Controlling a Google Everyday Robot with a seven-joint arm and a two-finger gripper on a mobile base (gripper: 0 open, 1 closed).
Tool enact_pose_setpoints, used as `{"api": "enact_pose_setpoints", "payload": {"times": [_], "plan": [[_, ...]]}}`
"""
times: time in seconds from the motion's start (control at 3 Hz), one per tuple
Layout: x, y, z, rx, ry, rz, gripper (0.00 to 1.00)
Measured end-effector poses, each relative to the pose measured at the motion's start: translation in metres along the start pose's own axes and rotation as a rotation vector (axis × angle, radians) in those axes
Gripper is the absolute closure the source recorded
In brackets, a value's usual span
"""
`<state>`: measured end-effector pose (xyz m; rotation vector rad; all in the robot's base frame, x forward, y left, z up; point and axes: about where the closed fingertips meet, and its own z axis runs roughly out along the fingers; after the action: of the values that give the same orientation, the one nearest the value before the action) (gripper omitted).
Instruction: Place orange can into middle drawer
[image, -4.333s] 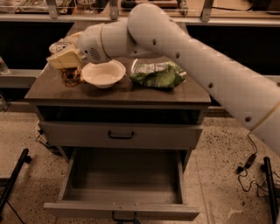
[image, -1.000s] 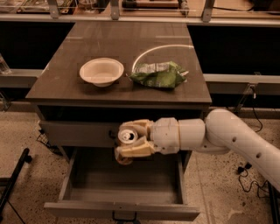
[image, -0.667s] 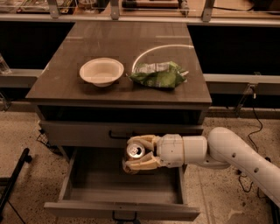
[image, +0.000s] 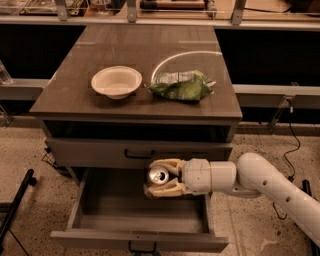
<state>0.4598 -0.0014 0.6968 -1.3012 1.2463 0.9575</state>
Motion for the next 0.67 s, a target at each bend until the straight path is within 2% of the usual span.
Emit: {"api": "enact_pose_setpoints", "payload": {"times": [0.33,0.67], "plan": [[0.033,-0.009,-0.006,0.029,0.018,-0.047,1.0],[0.077,-0.014,-0.014,0.04,0.069,-0.038,1.0]]}}
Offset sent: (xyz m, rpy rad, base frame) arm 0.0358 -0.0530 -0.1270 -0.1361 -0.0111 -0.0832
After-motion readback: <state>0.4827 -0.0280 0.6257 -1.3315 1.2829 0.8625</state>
